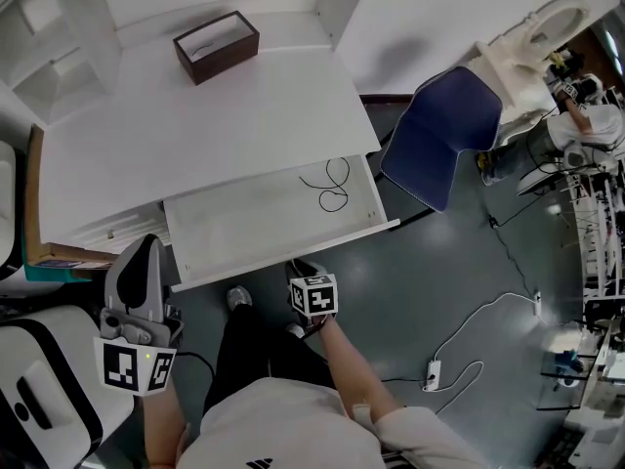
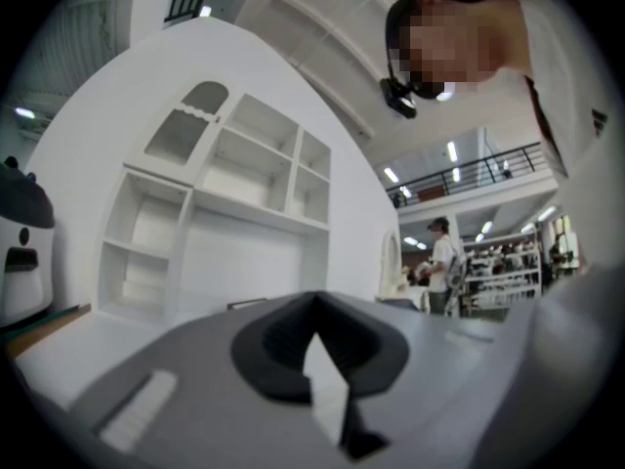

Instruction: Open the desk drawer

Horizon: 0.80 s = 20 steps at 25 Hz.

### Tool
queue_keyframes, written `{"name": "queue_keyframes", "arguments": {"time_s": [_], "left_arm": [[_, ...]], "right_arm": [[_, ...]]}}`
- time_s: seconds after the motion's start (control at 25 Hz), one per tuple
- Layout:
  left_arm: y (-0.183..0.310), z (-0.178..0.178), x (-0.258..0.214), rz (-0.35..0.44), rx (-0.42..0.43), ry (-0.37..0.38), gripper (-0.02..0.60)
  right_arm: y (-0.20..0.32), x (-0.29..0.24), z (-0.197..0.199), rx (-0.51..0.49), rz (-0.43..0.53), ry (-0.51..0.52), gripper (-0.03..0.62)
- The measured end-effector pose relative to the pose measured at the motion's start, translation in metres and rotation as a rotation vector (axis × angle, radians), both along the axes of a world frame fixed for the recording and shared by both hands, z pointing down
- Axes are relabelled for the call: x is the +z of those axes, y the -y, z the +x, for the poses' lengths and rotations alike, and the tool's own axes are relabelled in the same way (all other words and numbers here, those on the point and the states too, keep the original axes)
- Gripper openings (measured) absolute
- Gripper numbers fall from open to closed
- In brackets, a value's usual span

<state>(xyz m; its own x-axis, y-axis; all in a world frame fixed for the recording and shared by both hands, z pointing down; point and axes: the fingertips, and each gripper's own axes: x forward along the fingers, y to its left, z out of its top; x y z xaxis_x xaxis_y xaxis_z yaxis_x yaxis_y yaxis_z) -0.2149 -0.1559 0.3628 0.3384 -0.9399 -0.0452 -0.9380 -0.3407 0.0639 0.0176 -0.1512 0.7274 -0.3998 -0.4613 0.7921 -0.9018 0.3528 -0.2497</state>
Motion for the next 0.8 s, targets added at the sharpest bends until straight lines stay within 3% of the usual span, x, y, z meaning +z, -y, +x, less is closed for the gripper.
{"name": "queue_keyframes", "arguments": {"time_s": [0.48,0.56,0.6,0.8], "left_arm": [[-0.024,0.001,-0.012,0.027,-0.035,0.020,0.005],[-0.025,0.003,-0.016,0.035,-0.035,0.017,0.005],[-0.024,0.005,-0.019,0.040,-0.033,0.015,0.005],[-0.021,0.023,-0.032,0.070,0.001,0.006,0.005]], "right_arm": [[-0.008,-0.004,0.005,-0.037,0.002,-0.009,0.083],[-0.010,-0.014,0.009,-0.035,0.026,-0.001,0.054],[-0.009,-0.021,0.012,-0.030,0.045,0.003,0.002],[0.001,-0.069,0.016,-0.049,0.174,0.040,0.002]]}}
